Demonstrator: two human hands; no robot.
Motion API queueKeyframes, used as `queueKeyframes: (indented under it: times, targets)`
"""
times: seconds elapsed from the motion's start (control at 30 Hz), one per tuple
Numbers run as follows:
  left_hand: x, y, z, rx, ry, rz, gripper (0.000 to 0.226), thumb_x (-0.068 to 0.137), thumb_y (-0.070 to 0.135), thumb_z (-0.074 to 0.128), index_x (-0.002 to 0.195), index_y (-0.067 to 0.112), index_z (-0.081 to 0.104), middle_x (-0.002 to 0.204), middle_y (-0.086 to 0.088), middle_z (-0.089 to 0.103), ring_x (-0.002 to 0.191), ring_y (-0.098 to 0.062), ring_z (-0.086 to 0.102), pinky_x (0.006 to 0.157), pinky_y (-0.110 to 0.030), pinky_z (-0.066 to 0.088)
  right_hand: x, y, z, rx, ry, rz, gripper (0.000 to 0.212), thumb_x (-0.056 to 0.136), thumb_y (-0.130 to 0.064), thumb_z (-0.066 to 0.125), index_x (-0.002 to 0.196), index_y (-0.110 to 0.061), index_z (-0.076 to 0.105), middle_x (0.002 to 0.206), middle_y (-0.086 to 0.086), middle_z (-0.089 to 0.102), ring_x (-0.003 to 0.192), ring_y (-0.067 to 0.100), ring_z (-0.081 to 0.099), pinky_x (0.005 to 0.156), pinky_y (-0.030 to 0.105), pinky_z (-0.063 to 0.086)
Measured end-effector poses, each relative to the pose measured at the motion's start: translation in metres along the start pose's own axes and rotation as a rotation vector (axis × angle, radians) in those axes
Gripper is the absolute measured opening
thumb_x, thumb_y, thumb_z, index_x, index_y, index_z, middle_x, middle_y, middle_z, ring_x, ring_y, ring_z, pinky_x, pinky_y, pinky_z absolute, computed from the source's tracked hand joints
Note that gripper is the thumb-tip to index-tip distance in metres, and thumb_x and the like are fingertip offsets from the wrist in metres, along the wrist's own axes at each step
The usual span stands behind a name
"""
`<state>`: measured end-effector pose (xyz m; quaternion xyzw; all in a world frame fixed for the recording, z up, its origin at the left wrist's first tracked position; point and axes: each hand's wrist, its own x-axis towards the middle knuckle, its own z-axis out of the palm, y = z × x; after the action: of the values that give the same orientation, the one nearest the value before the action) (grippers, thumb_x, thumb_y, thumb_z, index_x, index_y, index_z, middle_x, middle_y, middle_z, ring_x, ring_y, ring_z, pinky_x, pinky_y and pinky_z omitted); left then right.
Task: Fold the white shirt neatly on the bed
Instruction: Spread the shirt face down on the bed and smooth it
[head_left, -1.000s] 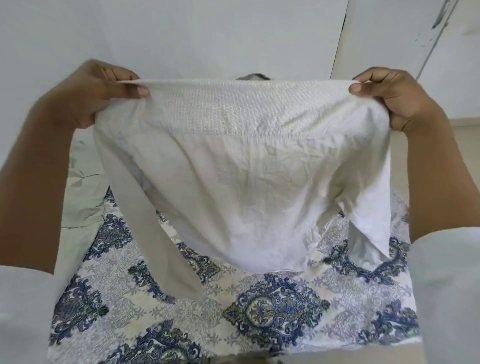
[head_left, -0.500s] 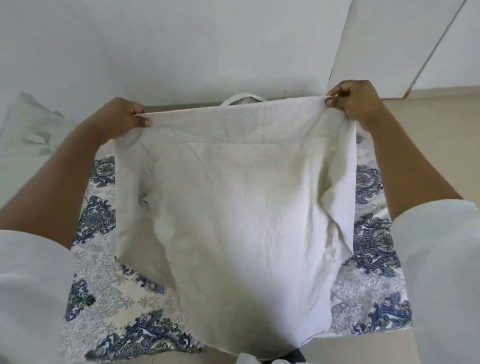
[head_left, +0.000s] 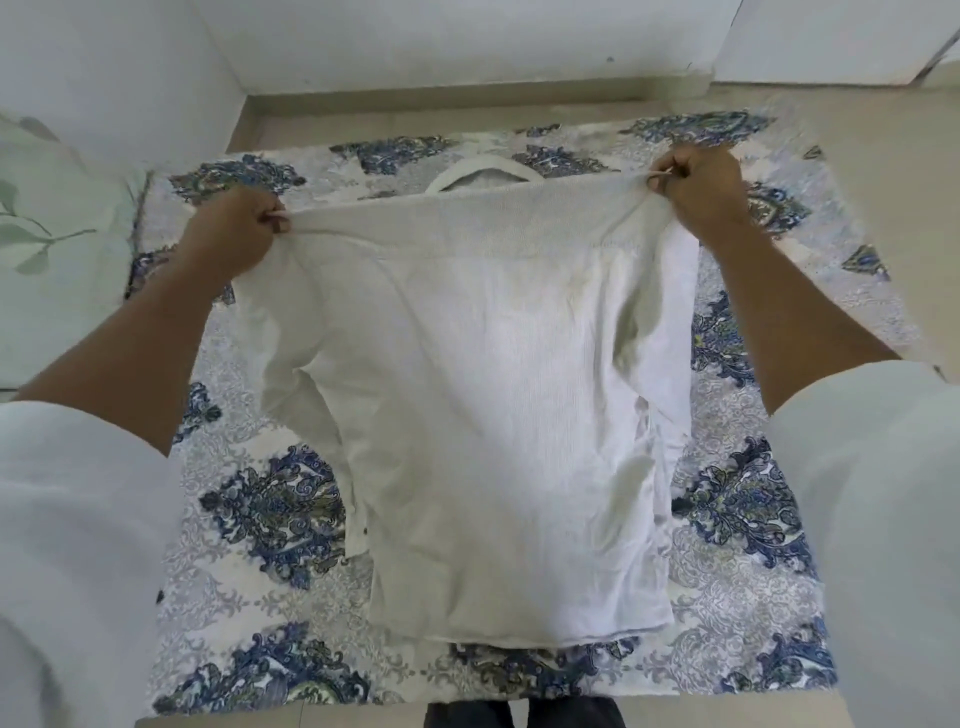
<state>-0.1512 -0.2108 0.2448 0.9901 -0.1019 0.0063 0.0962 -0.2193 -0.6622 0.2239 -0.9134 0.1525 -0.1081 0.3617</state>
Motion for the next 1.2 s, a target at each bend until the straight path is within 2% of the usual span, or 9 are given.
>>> queueKeyframes:
  times: [0.1,0.33,0.63,0.83,0.93,1.0,1.07,1.13,1.2]
  targets:
    - [0.027,-0.008,0.029,-0.046,-0.082,-0.045,0.018,0.09,0.005,0.051,0.098,-0.006,0.064,0.095,-0.031,0.063,0.089,-0.042,0.058,0.077,-0.045,0.046,0.018,0.012,0.023,-0.081,-0.026,0.066,0.018,0.088,-0.012,0.059,0.102,-0.004,0.066,0.101,0.011,0.066,0.091,0.021,0.057,0.084,0.032,0.046]
    - [0.095,-0.022,0.098,-0.284,-0.182,-0.167,0.017,0.093,0.009,0.051,0.098,-0.005,0.061,0.089,-0.02,0.055,0.086,-0.032,0.054,0.073,-0.035,0.039,0.07,0.042,0.089,-0.382,-0.029,0.209,0.018,0.092,-0.02,0.053,0.103,-0.016,0.066,0.107,0.013,0.065,0.095,0.032,0.061,0.069,0.029,0.042]
    - [0.173,-0.042,0.217,-0.363,-0.222,-0.292,0.019,0.093,0.01,0.049,0.076,0.01,0.042,0.065,-0.006,0.042,0.072,-0.024,0.047,0.061,-0.032,0.028,0.124,0.094,0.185,-0.298,-0.028,0.289,0.019,0.09,-0.008,0.045,0.088,-0.01,0.063,0.082,0.011,0.067,0.073,0.028,0.057,0.06,0.029,0.042]
    - [0.193,-0.054,0.305,-0.191,-0.339,-0.396,0.016,0.095,0.014,0.039,0.102,0.009,0.053,0.098,-0.016,0.06,0.095,-0.033,0.055,0.084,-0.04,0.04,0.131,0.15,0.254,-0.394,-0.133,0.333,0.019,0.09,-0.01,0.042,0.095,-0.009,0.06,0.096,0.015,0.064,0.081,0.028,0.056,0.063,0.03,0.039]
    - [0.199,-0.038,0.329,0.15,-0.551,-0.291,0.032,0.09,0.013,0.041,0.121,0.018,0.05,0.125,-0.011,0.056,0.118,-0.029,0.049,0.1,-0.042,0.032,0.138,0.16,0.279,-0.619,-0.371,0.344,0.028,0.091,-0.02,0.047,0.115,-0.017,0.059,0.123,0.016,0.052,0.114,0.031,0.047,0.092,0.037,0.038]
    - [0.212,-0.021,0.34,0.205,-0.601,-0.163,0.035,0.09,0.022,0.045,0.124,0.018,0.05,0.129,-0.005,0.052,0.125,-0.026,0.044,0.107,-0.045,0.027,0.147,0.16,0.292,-0.608,-0.379,0.269,0.033,0.09,-0.028,0.045,0.12,-0.021,0.057,0.128,0.015,0.05,0.124,0.03,0.038,0.098,0.039,0.03]
    - [0.229,-0.005,0.349,0.079,-0.632,-0.068,0.036,0.092,0.034,0.041,0.122,0.019,0.054,0.128,-0.003,0.052,0.128,-0.025,0.043,0.111,-0.049,0.025,0.159,0.153,0.302,-0.527,-0.403,0.232,0.034,0.094,-0.03,0.036,0.121,-0.022,0.057,0.129,0.014,0.051,0.121,0.033,0.041,0.093,0.042,0.031]
    - [0.243,0.015,0.351,-0.33,-0.733,-0.189,0.058,0.088,0.055,0.038,0.133,0.019,0.049,0.143,-0.008,0.044,0.133,-0.026,0.039,0.114,-0.05,0.023,0.175,0.142,0.31,-0.416,-0.468,0.293,0.044,0.101,-0.035,0.026,0.124,-0.012,0.055,0.12,0.017,0.058,0.114,0.033,0.051,0.099,0.046,0.031]
    - [0.254,0.037,0.353,-0.589,-0.745,-0.33,0.066,0.092,0.059,0.033,0.14,0.015,0.04,0.147,-0.015,0.038,0.133,-0.029,0.038,0.113,-0.044,0.023,0.187,0.136,0.316,-0.142,-0.455,0.441,0.055,0.098,-0.046,0.03,0.097,-0.004,0.064,0.093,0.017,0.062,0.095,0.03,0.057,0.096,0.04,0.035]
